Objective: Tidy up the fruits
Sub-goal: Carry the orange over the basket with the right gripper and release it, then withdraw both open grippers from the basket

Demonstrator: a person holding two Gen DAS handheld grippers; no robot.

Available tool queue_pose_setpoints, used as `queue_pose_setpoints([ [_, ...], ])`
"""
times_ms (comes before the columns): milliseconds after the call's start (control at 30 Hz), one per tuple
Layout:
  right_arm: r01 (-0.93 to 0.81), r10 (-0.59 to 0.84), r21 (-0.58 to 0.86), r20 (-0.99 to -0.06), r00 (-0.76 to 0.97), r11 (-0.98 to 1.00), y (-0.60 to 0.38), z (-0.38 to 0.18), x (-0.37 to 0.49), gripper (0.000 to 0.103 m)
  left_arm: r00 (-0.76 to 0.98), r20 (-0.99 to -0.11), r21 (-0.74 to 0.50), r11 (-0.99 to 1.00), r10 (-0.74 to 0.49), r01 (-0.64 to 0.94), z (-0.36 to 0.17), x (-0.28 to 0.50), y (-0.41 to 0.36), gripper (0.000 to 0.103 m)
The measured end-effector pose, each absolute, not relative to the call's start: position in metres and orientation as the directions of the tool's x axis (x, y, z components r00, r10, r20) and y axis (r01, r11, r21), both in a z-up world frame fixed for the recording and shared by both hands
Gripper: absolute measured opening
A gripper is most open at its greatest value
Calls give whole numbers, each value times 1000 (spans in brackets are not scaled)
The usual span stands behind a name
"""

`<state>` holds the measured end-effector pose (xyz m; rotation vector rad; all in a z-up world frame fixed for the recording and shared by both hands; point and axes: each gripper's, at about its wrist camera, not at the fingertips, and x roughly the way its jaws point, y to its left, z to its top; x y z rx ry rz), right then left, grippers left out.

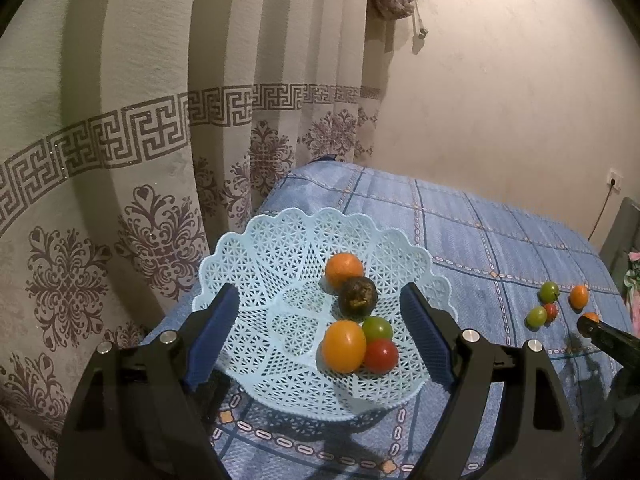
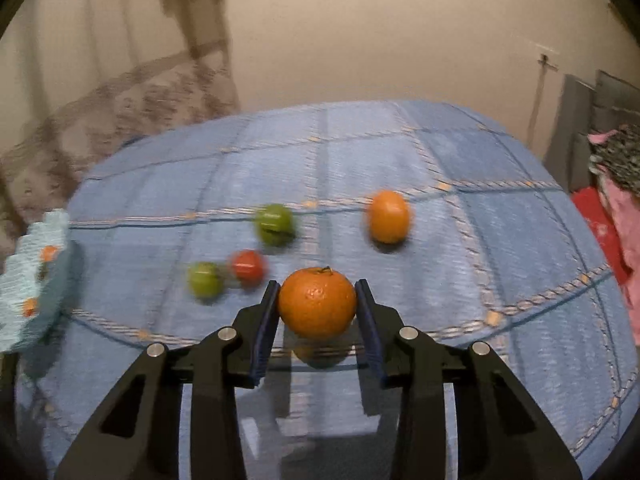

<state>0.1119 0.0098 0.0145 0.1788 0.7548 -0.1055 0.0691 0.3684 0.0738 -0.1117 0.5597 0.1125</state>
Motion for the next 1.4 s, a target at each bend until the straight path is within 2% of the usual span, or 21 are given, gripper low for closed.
queue_pose_setpoints([
  [300,-133,233,205,-617,752,970,110,60,112,38,844,-529,-87,983,91,-161,79,68,384,84],
  [500,-255,325,201,-603,729,946,174,75,118,38,852,-510,-91,977,120,-192,87,65,399,85],
  [567,-287,349,201,-606,715,937,194,77,121,38,854,-504,-94,975,128,-202,89,64,404,89],
  [867,-343,411,235,-629,660,910,237,69,133,39,853,-499,-124,962,151,-243,95,61,423,91],
  [900,-348,420,243,-630,653,905,239,68,134,41,853,-499,-125,962,152,-244,95,61,424,92],
  [933,-353,431,254,-628,648,901,240,67,135,52,853,-499,-126,961,153,-246,95,61,424,94],
  [1000,-352,432,255,-619,656,901,239,67,134,56,853,-499,-125,961,152,-245,94,61,424,94],
  [1400,-290,383,249,-614,690,924,214,64,129,56,850,-506,-107,967,146,-230,91,64,414,94],
])
